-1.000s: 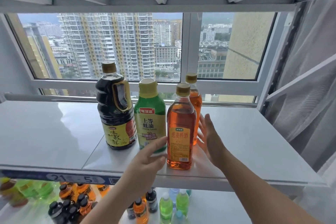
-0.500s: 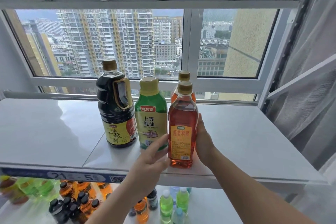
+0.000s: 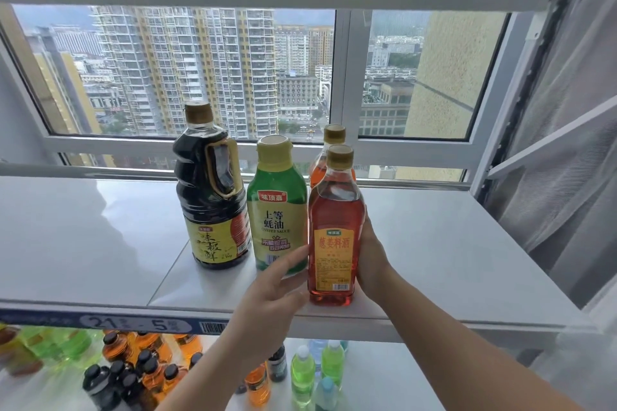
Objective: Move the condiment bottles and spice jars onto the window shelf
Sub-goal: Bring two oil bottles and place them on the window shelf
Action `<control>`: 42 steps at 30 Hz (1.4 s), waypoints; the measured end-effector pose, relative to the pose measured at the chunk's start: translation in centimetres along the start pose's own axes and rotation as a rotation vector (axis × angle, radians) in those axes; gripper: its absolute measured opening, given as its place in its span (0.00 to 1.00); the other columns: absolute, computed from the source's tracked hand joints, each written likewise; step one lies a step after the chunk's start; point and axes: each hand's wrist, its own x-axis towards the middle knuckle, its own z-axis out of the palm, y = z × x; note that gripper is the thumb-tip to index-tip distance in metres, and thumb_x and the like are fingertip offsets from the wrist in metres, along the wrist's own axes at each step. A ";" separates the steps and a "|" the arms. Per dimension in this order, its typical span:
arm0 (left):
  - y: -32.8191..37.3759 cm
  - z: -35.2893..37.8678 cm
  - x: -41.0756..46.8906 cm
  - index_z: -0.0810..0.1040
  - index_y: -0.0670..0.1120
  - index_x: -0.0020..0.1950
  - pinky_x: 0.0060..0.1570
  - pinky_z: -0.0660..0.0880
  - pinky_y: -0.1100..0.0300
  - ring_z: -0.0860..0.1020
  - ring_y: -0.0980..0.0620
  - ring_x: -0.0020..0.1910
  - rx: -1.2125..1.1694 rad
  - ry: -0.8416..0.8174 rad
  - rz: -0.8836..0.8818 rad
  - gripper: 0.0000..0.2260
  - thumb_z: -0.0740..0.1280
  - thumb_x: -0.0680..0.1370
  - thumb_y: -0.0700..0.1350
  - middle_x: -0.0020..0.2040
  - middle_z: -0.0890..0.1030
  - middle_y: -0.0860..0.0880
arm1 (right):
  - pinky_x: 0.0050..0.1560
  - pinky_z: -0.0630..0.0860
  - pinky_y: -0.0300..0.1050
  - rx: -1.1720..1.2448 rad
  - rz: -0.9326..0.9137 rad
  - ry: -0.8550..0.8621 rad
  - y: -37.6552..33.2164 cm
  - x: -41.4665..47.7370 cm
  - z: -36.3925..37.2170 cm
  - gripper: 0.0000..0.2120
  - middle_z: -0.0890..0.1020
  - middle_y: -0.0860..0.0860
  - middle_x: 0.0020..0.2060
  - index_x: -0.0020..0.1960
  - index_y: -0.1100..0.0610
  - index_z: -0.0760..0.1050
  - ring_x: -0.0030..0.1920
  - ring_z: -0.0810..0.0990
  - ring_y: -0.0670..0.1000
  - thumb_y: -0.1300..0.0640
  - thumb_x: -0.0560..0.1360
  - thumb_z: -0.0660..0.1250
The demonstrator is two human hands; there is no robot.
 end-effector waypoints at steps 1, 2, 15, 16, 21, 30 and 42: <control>-0.1 0.0 0.0 0.76 0.47 0.72 0.63 0.78 0.54 0.80 0.52 0.66 -0.003 0.004 0.002 0.29 0.68 0.70 0.38 0.65 0.83 0.53 | 0.67 0.77 0.63 0.000 0.000 -0.001 0.0 0.0 0.0 0.35 0.89 0.52 0.47 0.42 0.44 0.88 0.55 0.86 0.57 0.32 0.82 0.45; -0.1 -0.1 0.0 0.76 0.46 0.72 0.63 0.78 0.53 0.80 0.52 0.66 -0.008 0.006 0.004 0.29 0.68 0.70 0.38 0.66 0.83 0.52 | 0.67 0.77 0.63 -0.007 0.002 -0.002 0.0 0.0 0.0 0.35 0.89 0.52 0.47 0.43 0.44 0.88 0.55 0.86 0.57 0.31 0.82 0.45; -0.4 -2.2 -1.2 0.83 0.54 0.59 0.57 0.77 0.55 0.82 0.59 0.58 0.168 -0.013 -0.081 0.17 0.67 0.71 0.44 0.56 0.85 0.61 | 0.62 0.80 0.59 -0.386 -0.186 0.343 2.0 -4.6 -3.6 0.09 0.83 0.47 0.52 0.56 0.50 0.78 0.56 0.82 0.49 0.48 0.79 0.65; -0.4 -2.3 -1.3 0.84 0.54 0.57 0.56 0.77 0.56 0.83 0.58 0.57 0.170 -0.019 -0.085 0.17 0.66 0.70 0.45 0.55 0.86 0.58 | 0.60 0.81 0.58 -0.389 -0.208 0.372 2.2 -5.6 -3.9 0.06 0.84 0.47 0.50 0.55 0.50 0.79 0.54 0.83 0.48 0.52 0.80 0.66; -0.8 -2.4 -1.9 0.86 0.59 0.50 0.51 0.77 0.57 0.84 0.53 0.51 0.242 -0.095 -0.065 0.13 0.67 0.71 0.45 0.51 0.87 0.51 | 0.54 0.80 0.49 -0.425 -0.248 0.501 3.6 -11.7 -5.0 0.04 0.85 0.46 0.43 0.49 0.50 0.81 0.48 0.83 0.45 0.58 0.79 0.68; -1.3 1.0 -5.6 0.85 0.48 0.50 0.47 0.76 0.61 0.83 0.56 0.43 0.384 -0.278 -0.051 0.13 0.68 0.79 0.31 0.46 0.88 0.51 | 0.50 0.79 0.40 -0.753 -0.125 0.474 6.1 -22.5 -9.1 0.02 0.84 0.36 0.42 0.49 0.45 0.80 0.47 0.81 0.38 0.51 0.78 0.69; -1.1 8.0 -17.1 0.85 0.52 0.50 0.48 0.78 0.59 0.85 0.49 0.51 0.451 -0.390 -0.097 0.10 0.70 0.80 0.37 0.47 0.88 0.55 | 0.50 0.78 0.36 -0.950 -0.019 0.435 7.4 -39.1 -13.6 0.08 0.83 0.38 0.45 0.55 0.40 0.78 0.49 0.79 0.37 0.41 0.78 0.66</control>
